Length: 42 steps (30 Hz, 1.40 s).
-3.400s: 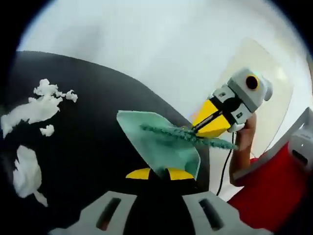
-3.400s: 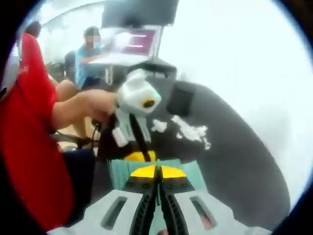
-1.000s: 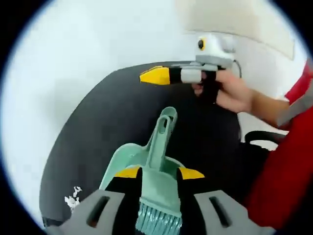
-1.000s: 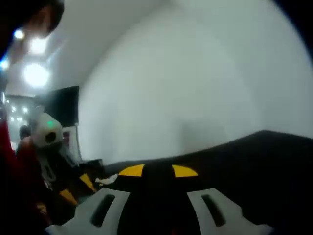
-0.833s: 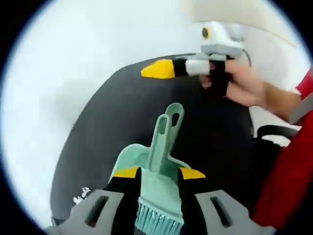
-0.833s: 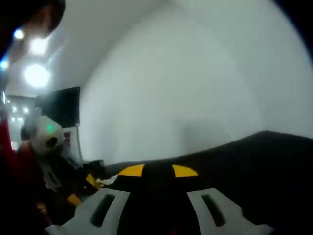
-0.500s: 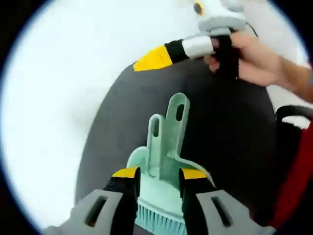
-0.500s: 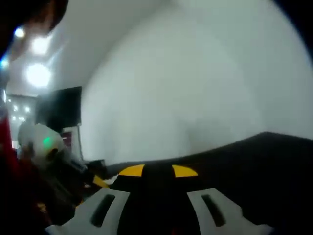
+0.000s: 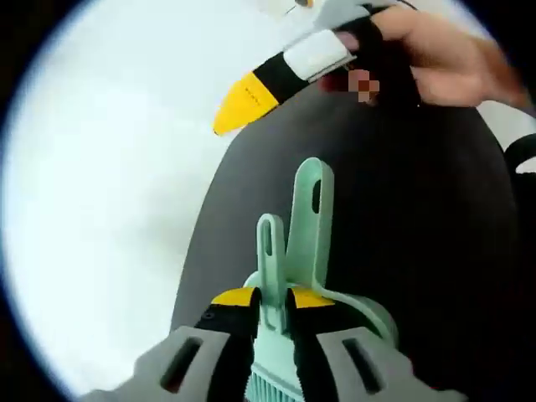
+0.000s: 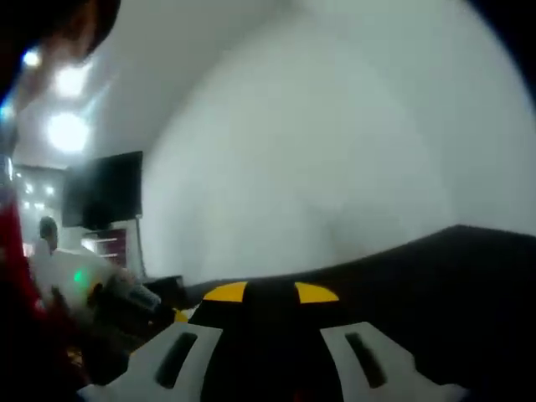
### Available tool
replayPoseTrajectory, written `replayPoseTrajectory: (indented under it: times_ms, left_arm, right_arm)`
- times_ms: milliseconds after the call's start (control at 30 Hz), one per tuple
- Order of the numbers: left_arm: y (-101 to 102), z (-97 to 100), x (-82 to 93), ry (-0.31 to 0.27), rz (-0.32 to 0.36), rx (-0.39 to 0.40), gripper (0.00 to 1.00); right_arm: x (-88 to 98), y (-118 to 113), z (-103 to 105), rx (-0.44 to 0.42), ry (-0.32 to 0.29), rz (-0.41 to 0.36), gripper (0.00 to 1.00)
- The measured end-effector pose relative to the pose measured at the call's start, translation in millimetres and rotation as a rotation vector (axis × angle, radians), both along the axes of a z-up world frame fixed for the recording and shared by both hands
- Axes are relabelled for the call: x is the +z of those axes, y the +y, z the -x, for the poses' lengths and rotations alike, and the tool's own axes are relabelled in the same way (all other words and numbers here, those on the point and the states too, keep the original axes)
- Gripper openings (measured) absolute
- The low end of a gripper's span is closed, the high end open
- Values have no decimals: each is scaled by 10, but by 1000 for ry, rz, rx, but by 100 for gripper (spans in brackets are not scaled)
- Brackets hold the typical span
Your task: Pick up the broom and sweep the trash on the tabletop into the dustpan.
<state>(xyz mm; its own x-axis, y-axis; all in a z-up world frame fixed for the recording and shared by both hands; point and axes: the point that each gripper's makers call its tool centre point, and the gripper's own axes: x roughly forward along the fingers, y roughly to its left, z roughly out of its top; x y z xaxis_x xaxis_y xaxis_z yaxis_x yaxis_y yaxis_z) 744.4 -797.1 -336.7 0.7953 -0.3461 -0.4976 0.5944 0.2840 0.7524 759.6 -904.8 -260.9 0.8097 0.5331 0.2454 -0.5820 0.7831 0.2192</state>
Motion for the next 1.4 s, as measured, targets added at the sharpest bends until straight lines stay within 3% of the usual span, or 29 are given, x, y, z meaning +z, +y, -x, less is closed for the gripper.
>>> replayPoseTrajectory:
  times_ms: [100,233,267,333,467,633,800,900,1000,1200,1300,1333,1400]
  left_arm:
    - [5,24,159,-30,66,-22,11]
    - [148,126,465,-74,146,-71,4]
    - [237,125,546,-82,185,-44,4]
    - [275,156,603,-23,284,-47,4]
    - [578,120,780,20,445,16,4]
    - [851,17,950,66,586,44,5]
    - [1062,-11,1004,185,766,32,4]
    - [1260,-58,1034,189,838,49,5]
    - [1381,-23,1039,245,929,9,4]
    - [1539,-10,1013,285,996,3,5]
    - [1532,-27,1020,291,1034,14,22]
    - [1523,-24,1016,292,1034,12,22]
    - [1514,-11,1019,283,1035,-1,12]
  right_arm:
    - [5,-3,2,2,-1,-7,22]
    - [4,-6,-1,4,2,-11,22]
    - [2,-5,-2,4,3,-12,22]
    - [0,0,-3,7,5,-14,22]
    - [-6,-7,-9,7,7,-18,22]
    - [-27,-10,-21,6,17,-15,22]
    - [-38,-30,-30,6,26,-26,22]
    - [-40,-32,-35,8,30,-31,22]
    - [-42,-31,-43,9,35,-33,22]
    - [-47,-27,-52,12,43,-36,22]
    - [-52,-25,-53,10,45,-31,22]
    - [-54,-24,-53,9,46,-29,22]
    - [-57,-21,-52,9,48,-26,22]
